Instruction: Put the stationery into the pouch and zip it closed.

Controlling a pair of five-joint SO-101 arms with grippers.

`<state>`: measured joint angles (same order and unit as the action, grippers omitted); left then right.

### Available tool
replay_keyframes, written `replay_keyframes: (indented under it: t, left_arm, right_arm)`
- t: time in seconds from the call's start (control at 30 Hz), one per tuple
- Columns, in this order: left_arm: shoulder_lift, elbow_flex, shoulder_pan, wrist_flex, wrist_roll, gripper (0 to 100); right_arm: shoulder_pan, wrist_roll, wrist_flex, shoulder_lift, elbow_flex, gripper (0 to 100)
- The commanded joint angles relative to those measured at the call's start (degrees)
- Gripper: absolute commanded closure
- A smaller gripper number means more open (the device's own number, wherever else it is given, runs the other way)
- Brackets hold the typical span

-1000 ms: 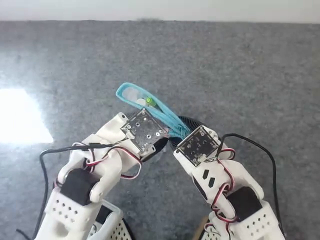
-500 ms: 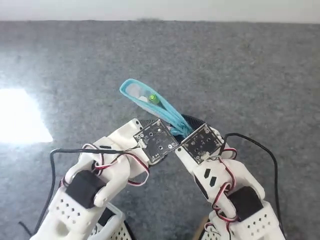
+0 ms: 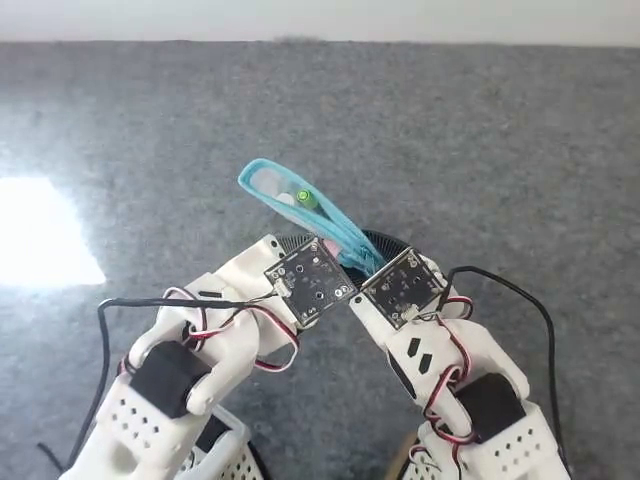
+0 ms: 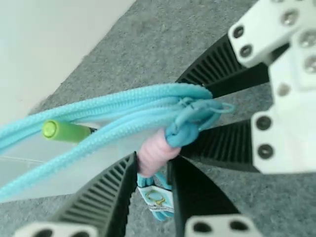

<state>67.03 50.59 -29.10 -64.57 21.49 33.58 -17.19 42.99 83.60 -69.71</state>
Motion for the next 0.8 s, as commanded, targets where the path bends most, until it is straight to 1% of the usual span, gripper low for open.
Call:
replay_keyframes:
  t: [0.0, 0.1, 0.23, 0.43, 0.53, 0.6, 0.7, 0.77]
  left_arm:
    - [0.44, -9.98, -0.18, -1.85, -2.90, 95]
    - [-0.18, -18.15, 0.00, -4.57, -4.57, 95]
    - [-0.26, -23.60, 0.18, -5.80, -5.36, 95]
    - [-2.90, -22.55, 0.18, -5.36, -5.63, 95]
    - [-3.87, -22.37, -0.09, -6.86, -5.27, 94]
    - [-3.96, -22.37, -0.18, -10.11, -4.22, 89]
    - [-3.87, -22.29, -0.18, -16.26, -2.73, 78]
    - [-3.78, -22.81, -0.18, -19.34, -2.55, 77]
  right_arm:
    - [-0.48, 1.85, 0.13, 0.22, 0.18, 98.9]
    - [-0.48, 5.89, -1.19, -0.04, 2.37, 98.9]
    - [-0.40, 6.86, -0.92, -1.98, 5.89, 98.9]
    - [-0.40, 7.03, -2.33, -7.87, 8.35, 98.8]
    - [-0.40, 7.03, -2.33, -9.80, 9.49, 98.9]
    - [-0.40, 7.03, -3.03, -10.59, 9.58, 98.9]
    - [-0.48, 7.03, -3.91, -11.47, 9.41, 98.9]
    - [-0.48, 6.95, -4.26, -11.91, 9.41, 98.9]
